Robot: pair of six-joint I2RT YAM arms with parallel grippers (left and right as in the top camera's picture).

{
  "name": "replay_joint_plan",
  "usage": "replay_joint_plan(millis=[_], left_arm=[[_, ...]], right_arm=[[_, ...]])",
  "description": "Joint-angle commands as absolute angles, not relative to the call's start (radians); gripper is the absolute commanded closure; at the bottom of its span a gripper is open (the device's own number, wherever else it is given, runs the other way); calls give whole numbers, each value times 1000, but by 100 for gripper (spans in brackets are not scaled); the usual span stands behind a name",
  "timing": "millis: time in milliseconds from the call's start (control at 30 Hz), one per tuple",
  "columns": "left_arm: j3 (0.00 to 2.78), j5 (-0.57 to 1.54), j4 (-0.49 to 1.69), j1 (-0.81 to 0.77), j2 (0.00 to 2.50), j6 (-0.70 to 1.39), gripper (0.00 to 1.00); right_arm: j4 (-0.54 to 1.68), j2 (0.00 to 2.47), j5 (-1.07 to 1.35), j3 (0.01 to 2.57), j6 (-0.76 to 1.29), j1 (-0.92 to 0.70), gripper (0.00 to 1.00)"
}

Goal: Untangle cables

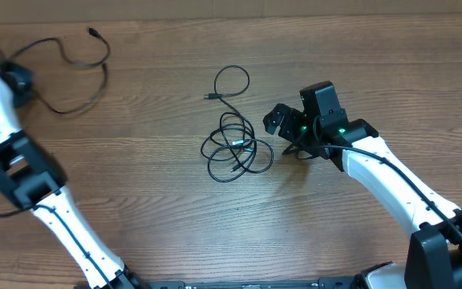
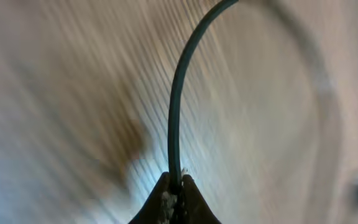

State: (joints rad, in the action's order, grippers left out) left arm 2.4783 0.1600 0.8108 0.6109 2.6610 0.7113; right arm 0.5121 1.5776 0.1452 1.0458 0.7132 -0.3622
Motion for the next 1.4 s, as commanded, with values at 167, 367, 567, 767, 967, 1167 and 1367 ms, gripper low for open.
replay_joint_plan(millis=[167,367,567,767,967,1167,1367], left_arm=[[2563,426,750,702,2582,890,26],[2563,408,817,676,2582,611,0],[2559,329,1014,594,2582,579,0],[2559,60,1087,480,2582,315,0],[2558,18,1104,417,2584,26,20],[2493,-19,1116,403,2584,-76,10],[2402,-18,1097,405,2585,-101,29]], right_arm=[[507,1580,135,1048,707,-364,0],[507,1580,135,1048,707,-364,0],[507,1580,135,1048,707,-364,0],[507,1580,135,1048,707,-364,0],[507,1580,135,1048,707,-364,0],[507,1579,135,1048,707,-364,0],[507,1580,135,1048,707,-364,0]])
